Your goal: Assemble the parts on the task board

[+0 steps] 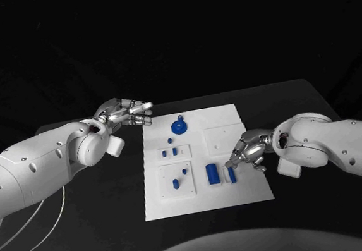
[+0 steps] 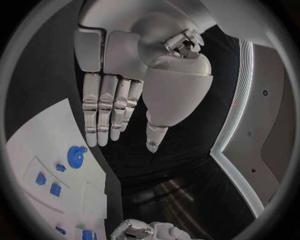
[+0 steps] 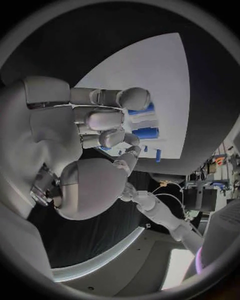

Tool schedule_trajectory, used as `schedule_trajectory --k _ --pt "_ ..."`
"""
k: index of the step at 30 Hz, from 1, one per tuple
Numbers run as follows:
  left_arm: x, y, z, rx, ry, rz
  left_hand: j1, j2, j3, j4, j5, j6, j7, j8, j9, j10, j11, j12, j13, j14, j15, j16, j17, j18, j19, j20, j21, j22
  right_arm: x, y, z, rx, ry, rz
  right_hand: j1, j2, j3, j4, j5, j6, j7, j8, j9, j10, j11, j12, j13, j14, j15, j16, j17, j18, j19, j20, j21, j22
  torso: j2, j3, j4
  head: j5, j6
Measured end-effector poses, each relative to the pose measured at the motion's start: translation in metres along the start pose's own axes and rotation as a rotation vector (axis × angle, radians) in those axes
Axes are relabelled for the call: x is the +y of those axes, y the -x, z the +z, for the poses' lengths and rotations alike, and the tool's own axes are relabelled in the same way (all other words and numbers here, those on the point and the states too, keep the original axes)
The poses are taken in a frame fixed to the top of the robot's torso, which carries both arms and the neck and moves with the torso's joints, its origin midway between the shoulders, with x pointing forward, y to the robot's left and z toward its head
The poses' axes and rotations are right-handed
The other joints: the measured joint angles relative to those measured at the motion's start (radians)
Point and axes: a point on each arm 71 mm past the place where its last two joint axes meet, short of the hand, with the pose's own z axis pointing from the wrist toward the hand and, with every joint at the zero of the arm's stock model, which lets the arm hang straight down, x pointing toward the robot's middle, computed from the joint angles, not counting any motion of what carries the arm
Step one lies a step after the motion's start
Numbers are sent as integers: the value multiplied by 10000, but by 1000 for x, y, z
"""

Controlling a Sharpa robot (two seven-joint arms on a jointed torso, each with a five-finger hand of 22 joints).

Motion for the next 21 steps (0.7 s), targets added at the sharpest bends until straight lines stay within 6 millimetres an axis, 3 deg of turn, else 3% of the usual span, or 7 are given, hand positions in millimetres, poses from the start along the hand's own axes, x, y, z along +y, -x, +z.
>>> schedule_trajectory --k 2,4,6,10,13,17,21 --pt "0 0 0 9 2 -1 -28 28 17 17 0 0 0 0 0 0 0 0 0 0 0 0 0 0 0 0 0 0 4 -4 1 -318 -233 -703 -202 202 62 -104 345 229 29 -774 106 260 6 19 531 73 23 -127 146 0 133 28 289 563 0 2 0 -2 -1" --pt "0 0 0 16 5 -2 -45 44 27 27 0 0 0 0 0 0 0 0 0 0 0 0 0 0 0 0 0 0 6 -5 2 -580 -489 -1164 -335 335 26 -155 590 265 46 -1013 173 374 13 18 775 74 24 -260 171 0 161 17 336 795 1 2 0 -7 -2" --pt "0 -1 0 25 11 -3 -45 44 3 52 0 0 0 0 0 0 0 0 0 0 0 0 -1 0 0 0 0 0 5 -5 2 -846 -865 -1563 -485 485 -129 -182 741 241 71 -1056 80 507 26 -11 1019 73 23 -406 171 0 237 19 397 1012 1 1 0 -8 -11" --pt "0 -1 0 46 24 -4 -45 44 3 52 0 0 0 0 0 0 0 0 1 0 0 0 -1 -1 0 0 0 0 3 -6 2 -1115 -1625 -2049 -687 781 -634 -633 1198 185 125 -1066 -705 650 16 -25 1383 74 24 -563 171 -2 319 33 394 1272 2 -2 6 4 -43" --pt "0 -1 0 55 41 0 -44 44 3 52 0 0 0 0 0 0 0 0 0 0 0 0 -1 -1 0 0 0 1 2 -9 2 -1183 -2088 -2284 -729 916 -824 -734 1232 186 125 -1066 -970 685 51 -127 1480 73 24 -566 171 -2 319 33 297 1383 3 -4 5 7 -66" --pt "1 -1 0 76 67 8 -84 84 -2 96 0 0 0 0 0 0 0 0 0 0 0 0 -1 0 0 0 0 -10 2 -13 2 -1205 -2410 -2539 -800 987 -963 -627 948 185 125 -1066 -1224 742 66 -218 1481 73 24 -602 170 -2 389 35 188 1522 3 -4 0 12 -91" --pt "4 -2 0 117 141 40 -84 84 -3 113 0 0 0 0 0 0 0 0 0 0 0 0 -1 0 0 0 0 -10 5 -17 5 -1246 -2523 -2777 -940 1014 -1078 -434 227 150 161 -1066 -1445 756 51 -284 1481 96 47 -662 169 -4 388 35 57 1550 2 -2 -1 12 -97"
